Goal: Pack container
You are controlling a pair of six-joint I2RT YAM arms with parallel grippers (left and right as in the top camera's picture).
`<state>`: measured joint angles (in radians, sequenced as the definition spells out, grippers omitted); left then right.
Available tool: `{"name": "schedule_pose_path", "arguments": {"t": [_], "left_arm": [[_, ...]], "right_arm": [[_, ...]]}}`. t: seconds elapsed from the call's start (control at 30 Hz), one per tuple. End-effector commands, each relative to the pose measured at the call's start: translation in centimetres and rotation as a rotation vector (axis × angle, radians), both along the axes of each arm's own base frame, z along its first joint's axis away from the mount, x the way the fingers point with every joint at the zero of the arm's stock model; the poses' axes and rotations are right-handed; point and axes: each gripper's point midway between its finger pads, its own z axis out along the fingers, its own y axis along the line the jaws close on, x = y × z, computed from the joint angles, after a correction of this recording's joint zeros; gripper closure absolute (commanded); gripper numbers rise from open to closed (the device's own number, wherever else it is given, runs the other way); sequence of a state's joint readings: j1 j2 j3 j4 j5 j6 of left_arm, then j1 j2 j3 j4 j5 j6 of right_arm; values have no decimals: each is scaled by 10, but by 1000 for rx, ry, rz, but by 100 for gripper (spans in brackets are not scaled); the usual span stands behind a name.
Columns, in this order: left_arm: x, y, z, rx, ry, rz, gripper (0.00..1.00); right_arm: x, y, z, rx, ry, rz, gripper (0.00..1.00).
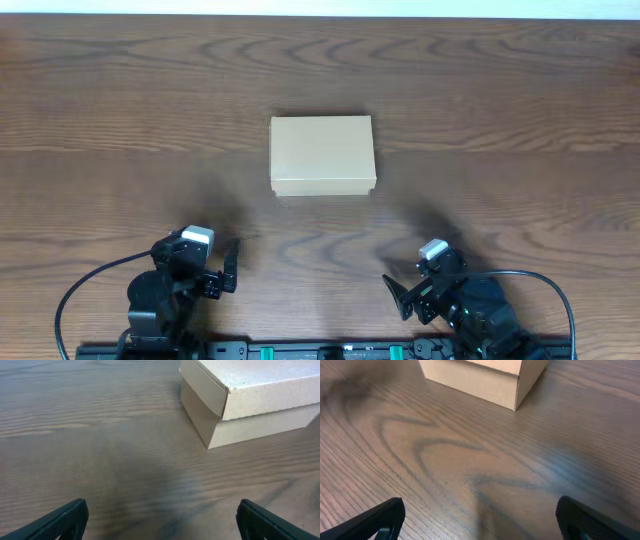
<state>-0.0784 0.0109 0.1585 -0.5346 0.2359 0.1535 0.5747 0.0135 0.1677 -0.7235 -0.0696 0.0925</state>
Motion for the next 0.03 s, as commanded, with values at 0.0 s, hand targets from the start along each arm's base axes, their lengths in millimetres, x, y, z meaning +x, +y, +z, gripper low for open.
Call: {"name": "schedule_pose_path", "arguments": {"t": [0.0], "left_arm": [[0,2,-4,-8,8,12,5]], "right_arm": [[0,0,-2,-13,-11,7,1]]}}
